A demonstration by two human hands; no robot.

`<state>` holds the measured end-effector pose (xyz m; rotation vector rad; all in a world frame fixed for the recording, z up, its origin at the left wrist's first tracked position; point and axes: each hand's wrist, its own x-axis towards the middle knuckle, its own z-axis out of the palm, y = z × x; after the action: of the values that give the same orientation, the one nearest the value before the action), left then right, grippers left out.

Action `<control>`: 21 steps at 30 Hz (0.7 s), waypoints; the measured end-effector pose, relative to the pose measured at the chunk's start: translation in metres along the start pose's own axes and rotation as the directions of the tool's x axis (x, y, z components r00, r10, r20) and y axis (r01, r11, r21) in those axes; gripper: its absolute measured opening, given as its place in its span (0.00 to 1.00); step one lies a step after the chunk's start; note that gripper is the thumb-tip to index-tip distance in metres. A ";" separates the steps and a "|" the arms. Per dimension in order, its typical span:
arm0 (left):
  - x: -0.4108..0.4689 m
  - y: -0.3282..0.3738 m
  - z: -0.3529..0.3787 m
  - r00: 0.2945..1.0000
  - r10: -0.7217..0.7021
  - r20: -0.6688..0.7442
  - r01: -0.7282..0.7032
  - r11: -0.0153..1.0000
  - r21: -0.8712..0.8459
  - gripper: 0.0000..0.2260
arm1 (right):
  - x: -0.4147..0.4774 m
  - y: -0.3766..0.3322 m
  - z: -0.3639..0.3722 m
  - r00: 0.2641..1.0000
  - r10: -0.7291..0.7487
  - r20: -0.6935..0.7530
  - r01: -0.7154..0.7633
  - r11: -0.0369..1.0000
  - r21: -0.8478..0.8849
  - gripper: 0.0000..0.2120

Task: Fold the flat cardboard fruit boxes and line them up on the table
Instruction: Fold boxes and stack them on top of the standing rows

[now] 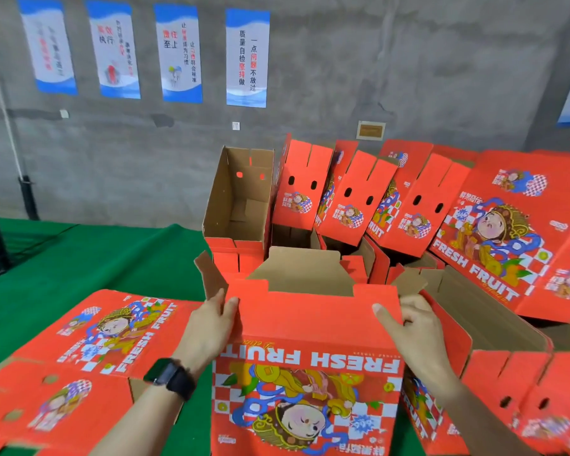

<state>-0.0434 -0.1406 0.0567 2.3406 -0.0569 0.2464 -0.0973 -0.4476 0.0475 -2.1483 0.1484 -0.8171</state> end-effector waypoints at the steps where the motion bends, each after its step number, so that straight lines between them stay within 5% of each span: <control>1: -0.004 0.001 0.004 1.000 -0.005 -0.008 0.005 1.000 0.007 0.22 | -0.001 0.003 0.000 1.000 0.013 0.015 -0.013 1.000 -0.019 0.16; 4: -0.014 0.002 0.013 0.999 0.006 -0.051 -0.004 1.000 0.027 0.22 | -0.007 0.007 -0.001 0.998 0.031 0.057 -0.026 0.996 -0.082 0.07; 7: -0.022 0.004 0.014 0.989 0.089 -0.117 -0.085 0.996 0.032 0.24 | -0.013 0.009 -0.001 0.996 -0.065 0.053 0.072 0.988 -0.136 0.29; 14: -0.023 -0.001 0.010 0.964 0.256 -0.070 -0.235 0.945 0.227 0.32 | -0.018 -0.003 -0.001 0.975 -0.189 0.118 0.203 0.971 -0.127 0.39; 18: -0.021 -0.005 0.001 0.853 0.522 0.027 -0.522 0.849 0.082 0.40 | -0.018 -0.014 0.003 0.957 -0.271 0.108 0.280 0.956 -0.085 0.51; 21: -0.014 -0.005 0.002 0.854 0.487 0.182 -0.511 0.851 0.122 0.26 | -0.017 -0.012 0.004 0.959 -0.260 0.110 0.264 0.964 -0.020 0.56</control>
<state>-0.0565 -0.1388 0.0493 2.4696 -0.7568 0.3458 -0.1106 -0.4307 0.0462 -2.2694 -0.1831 -0.8503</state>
